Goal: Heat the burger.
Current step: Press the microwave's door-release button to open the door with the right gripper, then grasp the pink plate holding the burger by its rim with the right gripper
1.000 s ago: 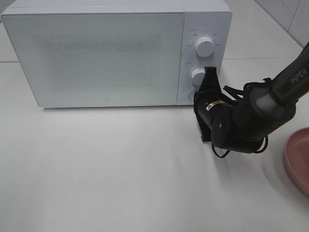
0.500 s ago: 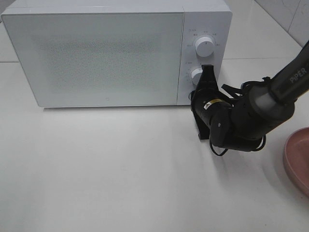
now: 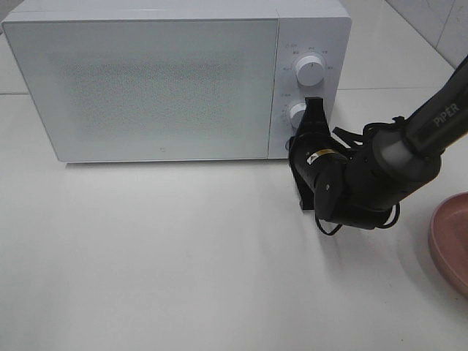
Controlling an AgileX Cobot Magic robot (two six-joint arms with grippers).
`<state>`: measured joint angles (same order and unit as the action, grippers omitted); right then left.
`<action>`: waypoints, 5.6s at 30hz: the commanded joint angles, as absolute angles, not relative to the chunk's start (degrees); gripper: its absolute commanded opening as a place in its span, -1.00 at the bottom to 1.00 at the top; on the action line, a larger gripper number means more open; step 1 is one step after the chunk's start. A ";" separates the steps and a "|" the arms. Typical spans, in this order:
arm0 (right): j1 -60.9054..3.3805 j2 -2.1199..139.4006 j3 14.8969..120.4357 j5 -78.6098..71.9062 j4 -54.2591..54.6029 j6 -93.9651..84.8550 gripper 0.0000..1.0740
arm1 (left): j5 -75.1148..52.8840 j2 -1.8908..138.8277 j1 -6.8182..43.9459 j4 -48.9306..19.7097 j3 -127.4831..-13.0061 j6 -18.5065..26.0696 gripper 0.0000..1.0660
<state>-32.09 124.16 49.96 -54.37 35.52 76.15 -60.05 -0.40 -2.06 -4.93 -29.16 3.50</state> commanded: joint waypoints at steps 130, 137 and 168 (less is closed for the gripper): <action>-13.01 76.72 41.31 42.23 -8.48 11.46 0.79 | -59.47 -1.49 -1.95 -5.04 -28.93 3.09 0.83; -11.17 82.22 41.31 41.25 -10.94 11.00 0.76 | -59.47 -1.49 -1.95 -5.04 -28.93 3.09 0.83; -9.34 101.18 41.25 28.53 -12.03 10.89 0.66 | -59.47 -1.49 -1.95 -5.04 -28.93 3.09 0.83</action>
<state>-9.68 100.90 41.20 28.53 -11.52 11.69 -60.05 -0.40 -2.06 -4.93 -29.16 3.50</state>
